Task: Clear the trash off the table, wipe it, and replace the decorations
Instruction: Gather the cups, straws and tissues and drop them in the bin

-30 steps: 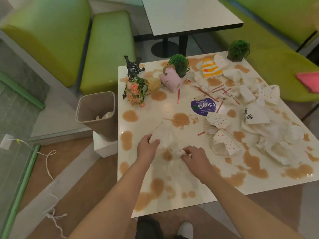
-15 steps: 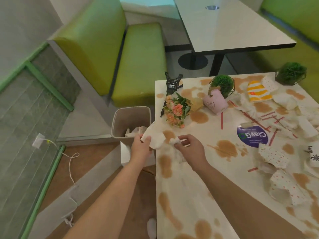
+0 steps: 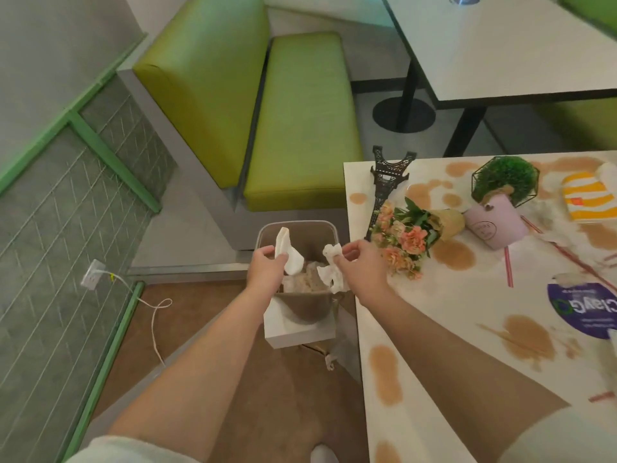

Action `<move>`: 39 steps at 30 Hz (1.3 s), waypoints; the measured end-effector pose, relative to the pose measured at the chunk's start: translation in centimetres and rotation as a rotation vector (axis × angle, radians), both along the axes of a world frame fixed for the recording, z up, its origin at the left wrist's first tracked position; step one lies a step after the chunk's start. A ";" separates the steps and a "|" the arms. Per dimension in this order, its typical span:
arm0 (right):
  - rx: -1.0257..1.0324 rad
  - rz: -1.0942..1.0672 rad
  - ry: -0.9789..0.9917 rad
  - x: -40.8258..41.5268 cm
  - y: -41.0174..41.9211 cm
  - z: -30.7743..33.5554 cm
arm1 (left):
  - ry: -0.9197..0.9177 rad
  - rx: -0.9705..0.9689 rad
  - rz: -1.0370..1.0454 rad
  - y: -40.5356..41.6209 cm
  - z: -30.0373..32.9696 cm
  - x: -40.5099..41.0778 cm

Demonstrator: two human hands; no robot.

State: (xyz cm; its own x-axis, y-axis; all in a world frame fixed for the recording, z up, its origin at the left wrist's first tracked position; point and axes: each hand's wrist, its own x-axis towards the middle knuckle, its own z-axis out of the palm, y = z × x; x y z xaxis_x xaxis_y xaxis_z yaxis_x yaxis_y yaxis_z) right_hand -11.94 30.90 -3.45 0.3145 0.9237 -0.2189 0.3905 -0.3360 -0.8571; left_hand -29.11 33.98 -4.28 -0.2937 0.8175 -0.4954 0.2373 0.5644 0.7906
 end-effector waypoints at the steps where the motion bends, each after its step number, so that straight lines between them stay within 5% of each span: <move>1: 0.009 0.005 -0.017 -0.5 0.6 -0.2 | -0.019 -0.017 -0.015 0.2 -0.2 -0.2; 8: 0.054 -0.046 -0.017 -3.1 3.6 -0.8 | -0.029 0.024 -0.055 0.4 -1.2 -0.8; 17: -0.134 0.139 0.019 -1.2 0.3 -1.1 | 0.016 0.082 -0.103 -1.3 -0.9 1.4; 29: -0.047 -0.036 0.063 13.4 -10.0 1.7 | -0.007 0.102 -0.362 -8.6 2.1 15.2; 39: -0.107 -0.135 -0.086 27.7 -19.4 2.0 | -0.002 0.041 -0.510 -18.3 1.9 30.1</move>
State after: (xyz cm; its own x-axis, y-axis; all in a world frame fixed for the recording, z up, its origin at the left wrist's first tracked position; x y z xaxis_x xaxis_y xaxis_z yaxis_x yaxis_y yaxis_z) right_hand 15.73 11.46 -1.43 0.4554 0.8448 -0.2808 0.4058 -0.4777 -0.7792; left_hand 1.03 15.70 -2.37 0.1488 0.8751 -0.4605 0.4731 0.3459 0.8103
